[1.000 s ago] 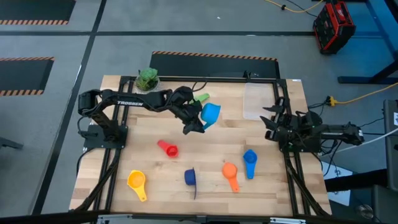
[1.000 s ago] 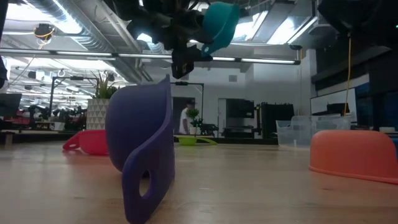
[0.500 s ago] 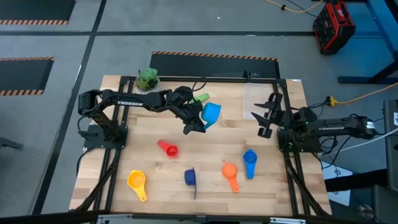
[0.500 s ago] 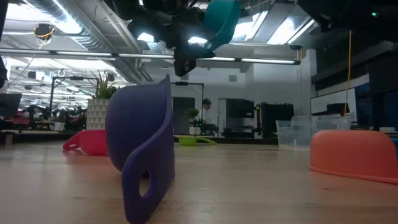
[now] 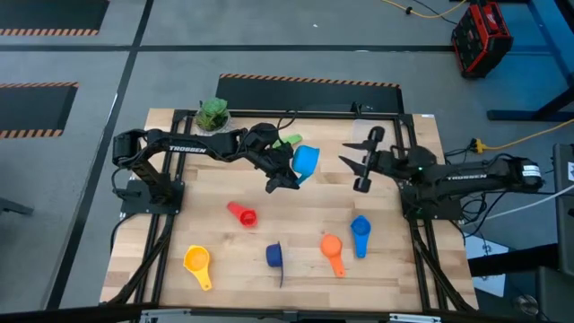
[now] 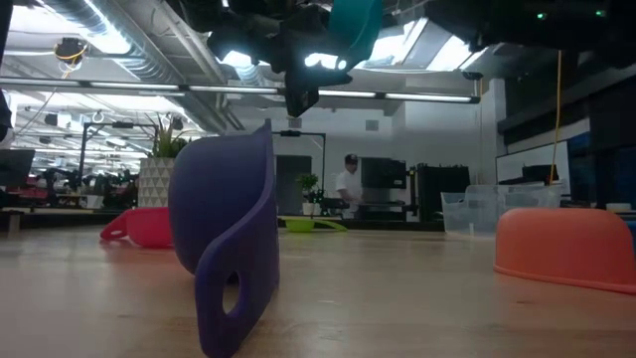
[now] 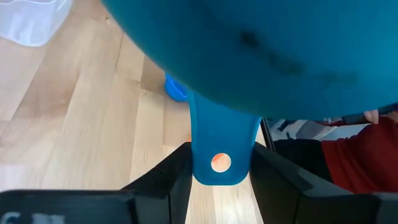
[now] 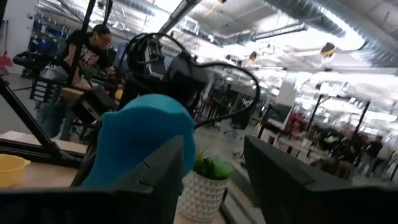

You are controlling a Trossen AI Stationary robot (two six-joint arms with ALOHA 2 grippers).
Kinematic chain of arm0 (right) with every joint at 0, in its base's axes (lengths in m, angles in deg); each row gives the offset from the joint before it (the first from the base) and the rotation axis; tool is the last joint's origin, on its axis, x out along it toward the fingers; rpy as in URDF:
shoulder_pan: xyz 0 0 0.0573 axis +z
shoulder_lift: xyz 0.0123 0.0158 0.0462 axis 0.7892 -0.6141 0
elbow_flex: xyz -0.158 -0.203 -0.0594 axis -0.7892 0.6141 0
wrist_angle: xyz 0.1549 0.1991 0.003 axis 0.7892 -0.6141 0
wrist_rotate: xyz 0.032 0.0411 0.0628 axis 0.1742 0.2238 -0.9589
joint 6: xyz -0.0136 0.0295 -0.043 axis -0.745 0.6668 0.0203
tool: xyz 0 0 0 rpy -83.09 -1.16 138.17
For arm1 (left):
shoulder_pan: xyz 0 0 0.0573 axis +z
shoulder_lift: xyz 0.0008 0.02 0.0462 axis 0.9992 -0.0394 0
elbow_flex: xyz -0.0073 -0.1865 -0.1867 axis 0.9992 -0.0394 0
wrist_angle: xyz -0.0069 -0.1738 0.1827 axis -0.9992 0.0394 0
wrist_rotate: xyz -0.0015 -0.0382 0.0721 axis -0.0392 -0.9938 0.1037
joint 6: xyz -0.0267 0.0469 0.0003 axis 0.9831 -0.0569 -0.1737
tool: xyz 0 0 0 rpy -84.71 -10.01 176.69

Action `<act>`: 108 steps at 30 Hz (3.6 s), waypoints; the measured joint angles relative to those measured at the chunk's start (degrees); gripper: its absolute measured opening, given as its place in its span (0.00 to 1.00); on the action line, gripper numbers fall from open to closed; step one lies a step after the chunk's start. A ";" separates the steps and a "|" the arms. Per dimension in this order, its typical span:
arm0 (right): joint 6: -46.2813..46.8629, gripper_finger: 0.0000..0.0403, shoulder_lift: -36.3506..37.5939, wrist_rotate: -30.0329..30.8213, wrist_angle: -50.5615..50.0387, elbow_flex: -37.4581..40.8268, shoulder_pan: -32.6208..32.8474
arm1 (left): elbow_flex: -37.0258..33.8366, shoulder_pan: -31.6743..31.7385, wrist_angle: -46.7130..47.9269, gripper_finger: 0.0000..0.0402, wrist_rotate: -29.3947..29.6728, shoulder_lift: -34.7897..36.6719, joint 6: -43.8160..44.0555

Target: Nest measuring cups in basket

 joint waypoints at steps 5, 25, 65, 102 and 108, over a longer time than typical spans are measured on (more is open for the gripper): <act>0.78 0.43 -5.30 0.01 -0.06 -3.25 0.00 | 0.00 -0.13 0.00 0.35 0.02 0.00 -0.01; 6.80 0.43 -17.24 -10.44 -0.91 -10.77 -2.62 | 0.00 -3.85 -0.11 0.35 2.34 0.00 -3.08; 6.82 0.03 -19.68 -12.53 -1.92 -12.49 -2.67 | 0.07 -4.63 0.19 0.35 6.47 0.02 0.44; 6.60 0.03 -19.15 -12.44 -31.58 -26.74 -4.98 | -0.04 -4.44 1.51 0.39 13.09 0.09 -1.07; 6.83 0.03 -19.15 -12.50 -31.64 -26.74 -4.98 | -0.04 -4.42 1.49 0.53 12.89 0.07 -1.36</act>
